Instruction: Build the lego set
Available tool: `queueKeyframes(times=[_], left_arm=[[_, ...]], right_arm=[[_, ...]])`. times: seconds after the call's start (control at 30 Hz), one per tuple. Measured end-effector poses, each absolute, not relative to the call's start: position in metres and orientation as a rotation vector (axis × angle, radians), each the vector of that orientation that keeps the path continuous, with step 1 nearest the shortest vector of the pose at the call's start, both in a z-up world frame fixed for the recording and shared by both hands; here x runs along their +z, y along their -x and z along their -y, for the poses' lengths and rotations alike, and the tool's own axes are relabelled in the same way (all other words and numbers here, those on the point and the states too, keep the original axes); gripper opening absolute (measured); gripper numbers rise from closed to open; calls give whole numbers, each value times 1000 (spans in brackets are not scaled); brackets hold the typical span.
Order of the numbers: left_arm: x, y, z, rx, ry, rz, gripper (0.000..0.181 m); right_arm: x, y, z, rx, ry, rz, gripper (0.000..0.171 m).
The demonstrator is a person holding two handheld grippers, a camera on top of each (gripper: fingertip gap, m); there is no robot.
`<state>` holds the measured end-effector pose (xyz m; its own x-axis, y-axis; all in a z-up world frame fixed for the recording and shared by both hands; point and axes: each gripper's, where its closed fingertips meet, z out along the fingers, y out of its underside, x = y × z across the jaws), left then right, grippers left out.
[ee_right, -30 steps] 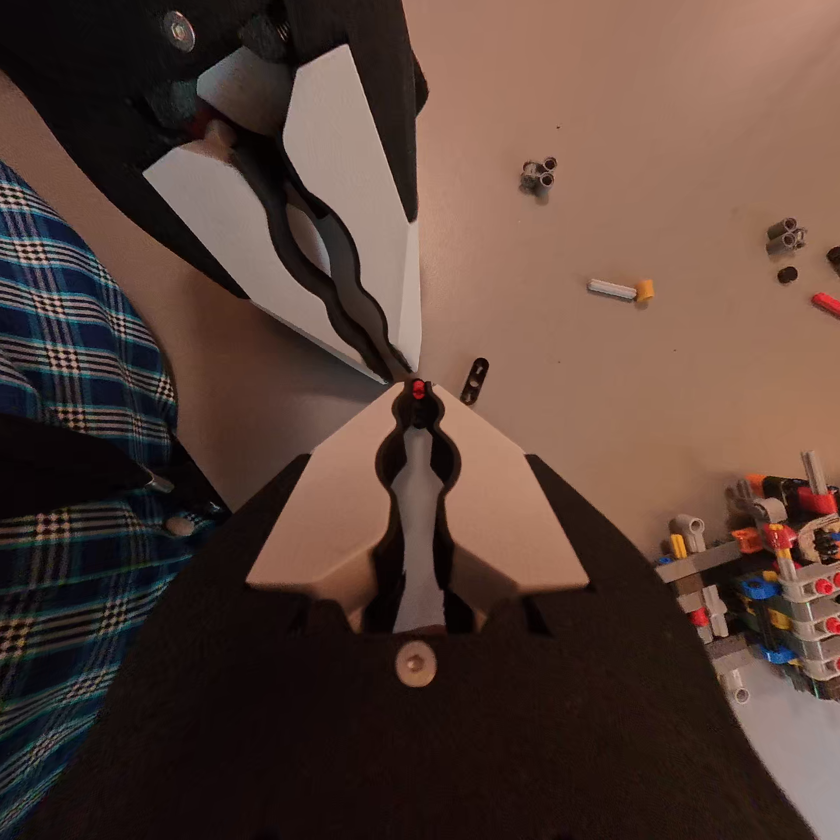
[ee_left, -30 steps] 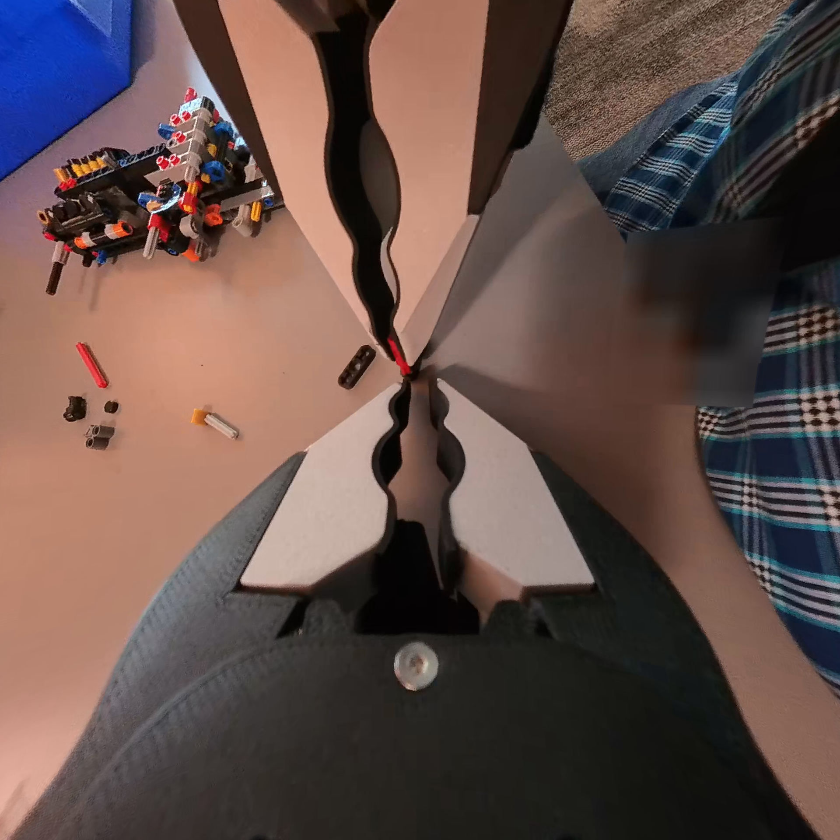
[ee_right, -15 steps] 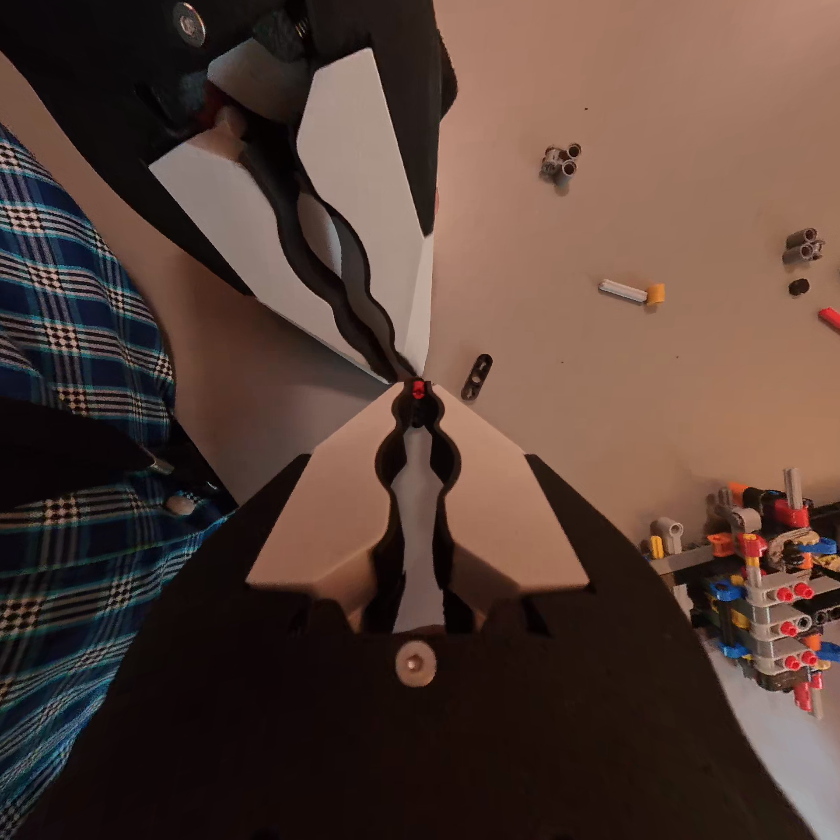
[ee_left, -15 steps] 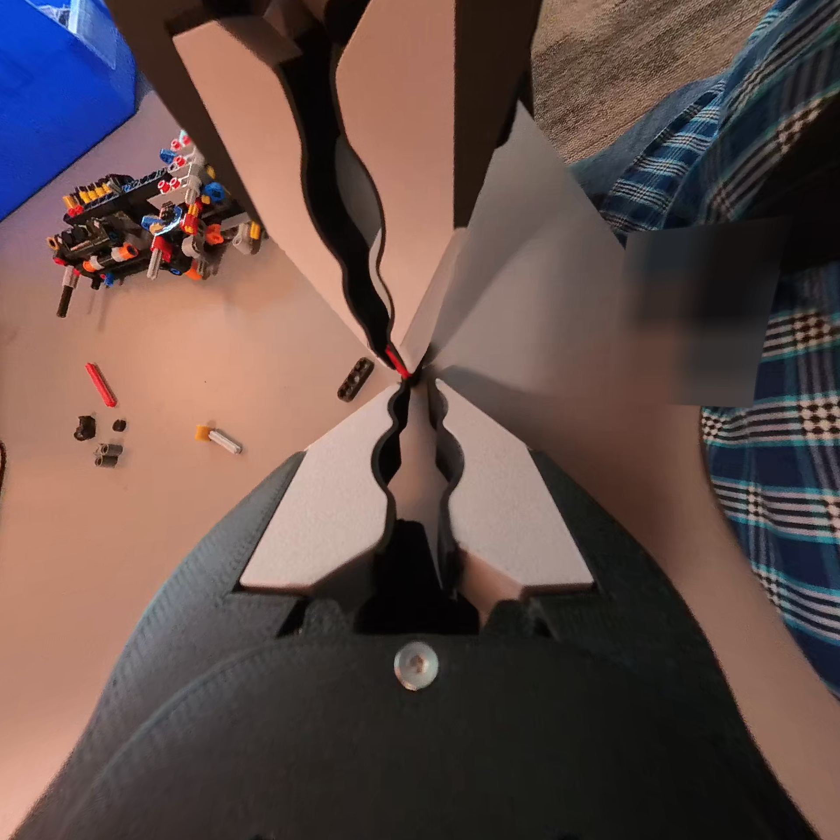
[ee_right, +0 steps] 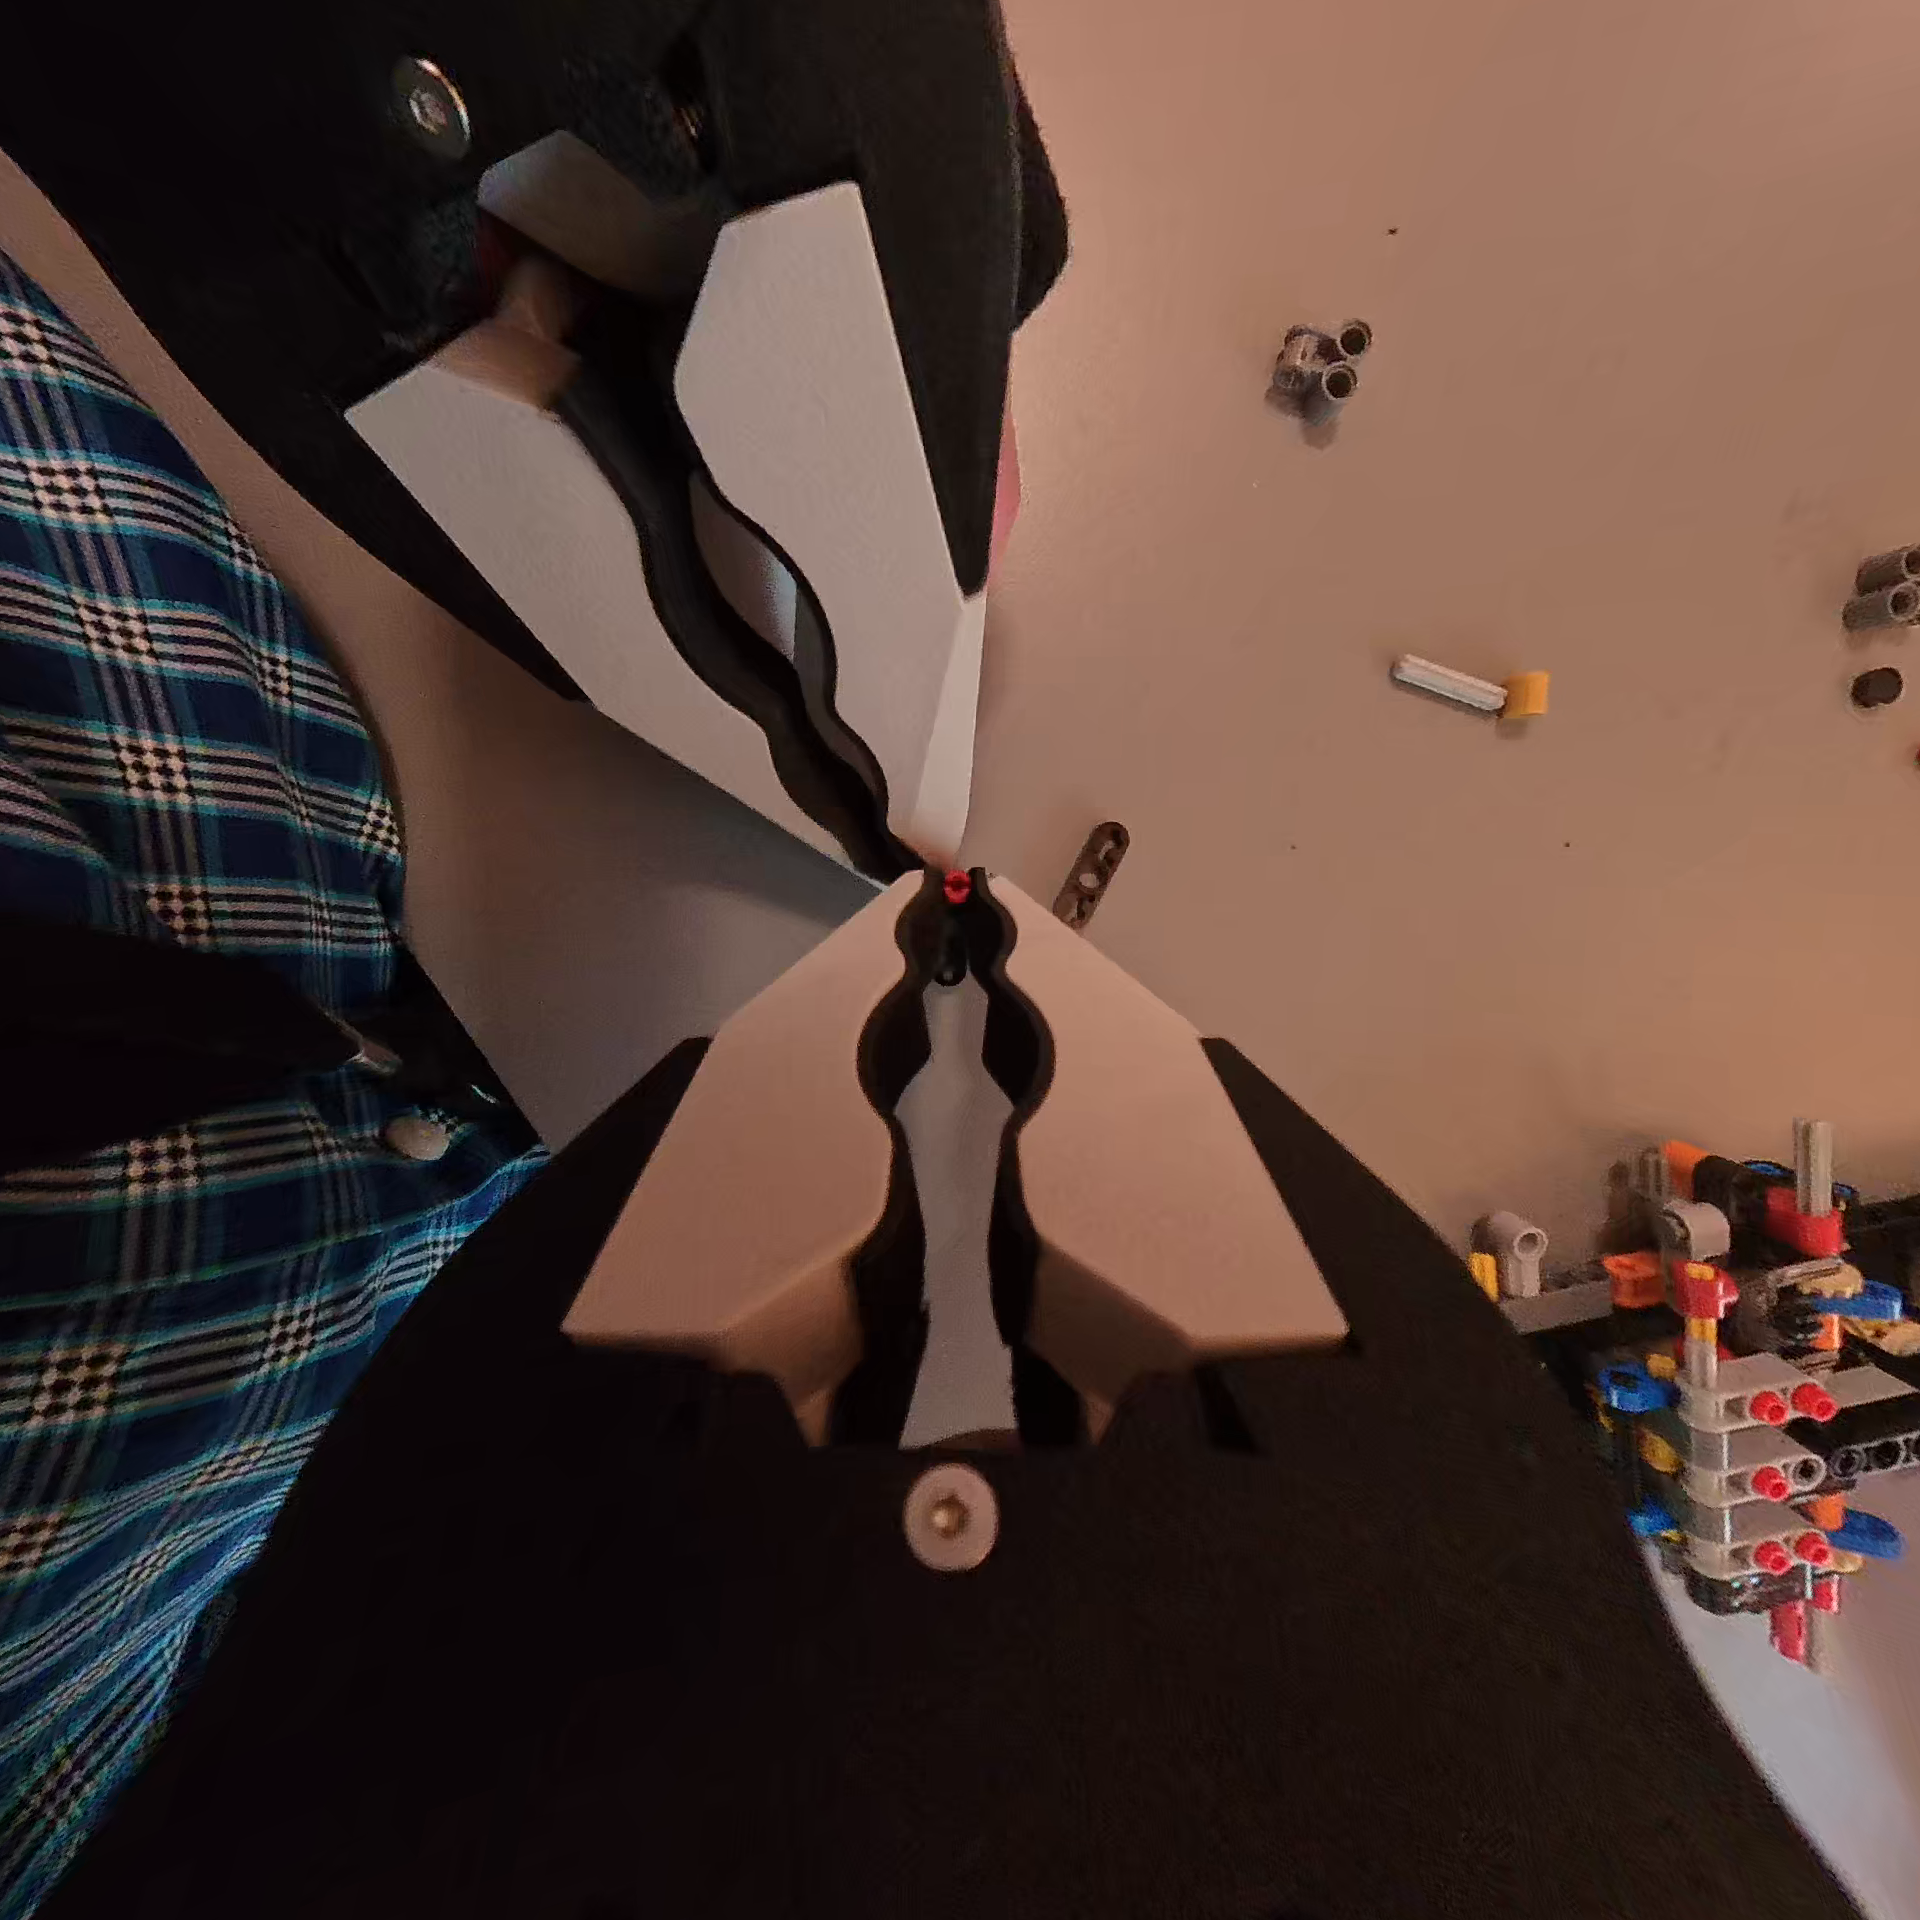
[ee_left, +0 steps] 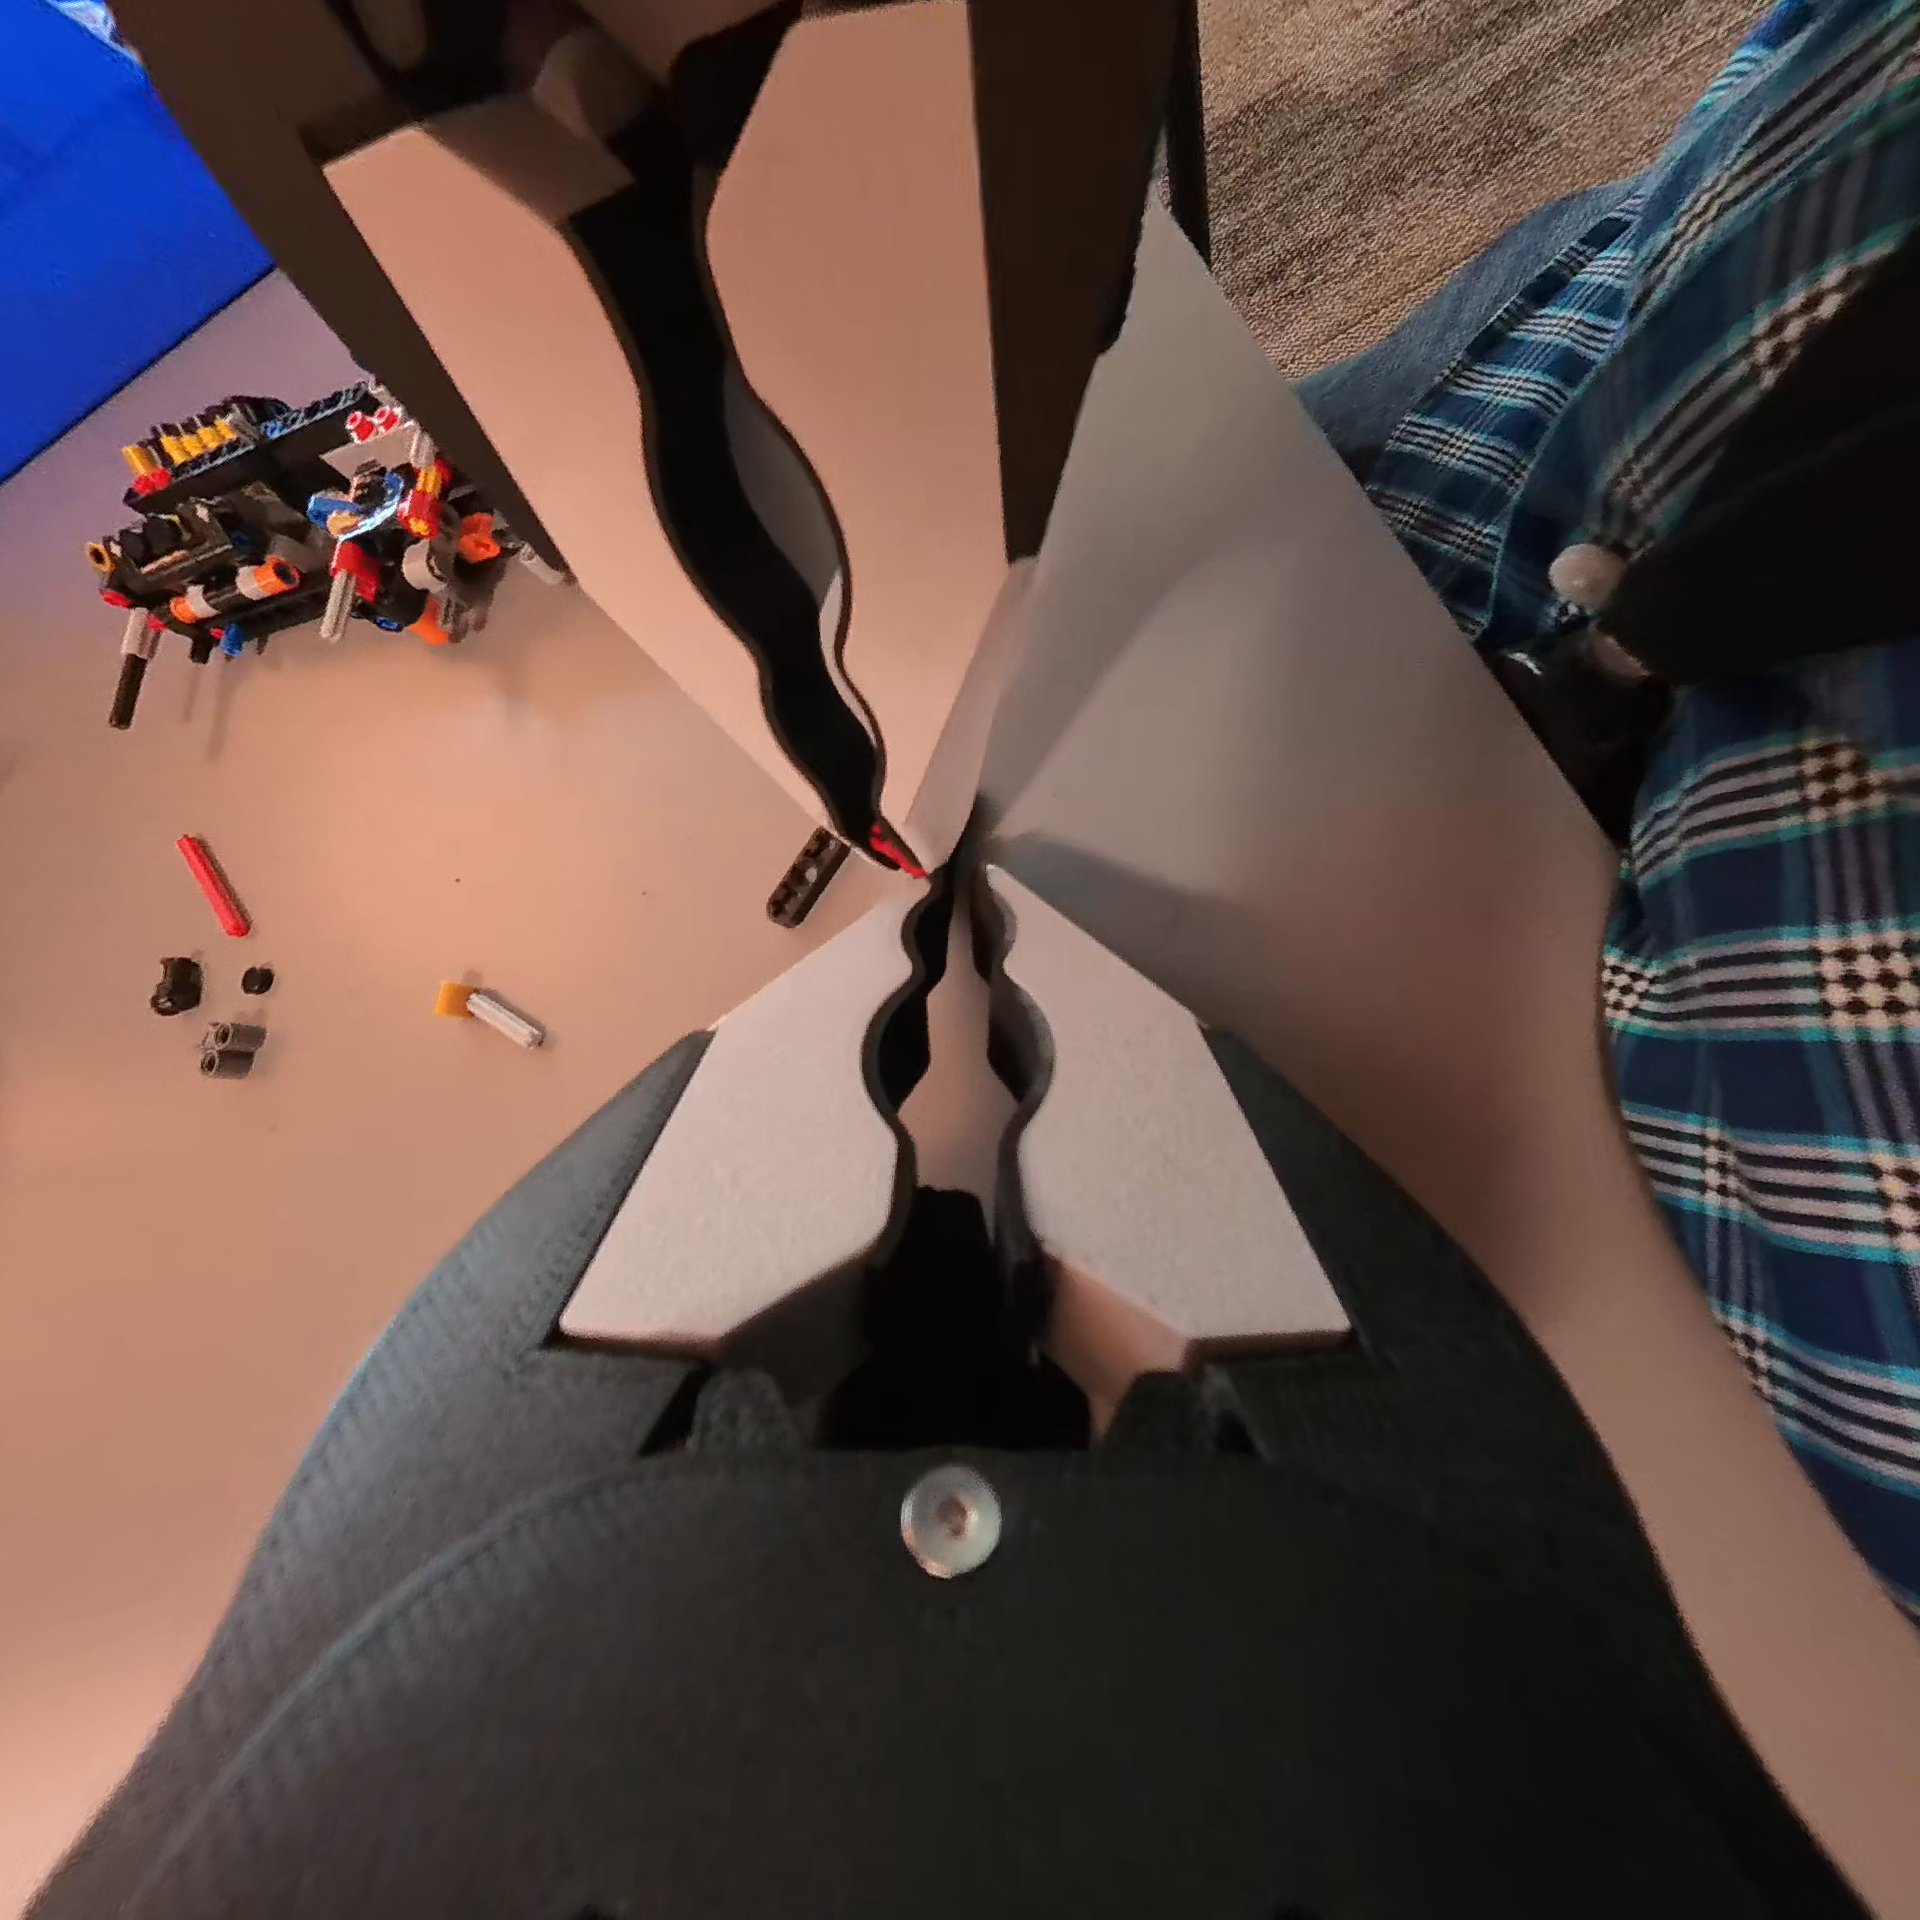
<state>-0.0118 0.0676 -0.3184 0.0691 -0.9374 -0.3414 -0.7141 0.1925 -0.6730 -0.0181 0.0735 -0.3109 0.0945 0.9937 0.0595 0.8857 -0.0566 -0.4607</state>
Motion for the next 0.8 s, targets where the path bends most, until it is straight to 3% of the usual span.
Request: queueKeyframes(times=[0.8], left_arm=[[-318, 11, -70, -338, 1561, -1712, 2]], right_arm=[[-314, 16, -74, 531, 1945, 1698, 1]])
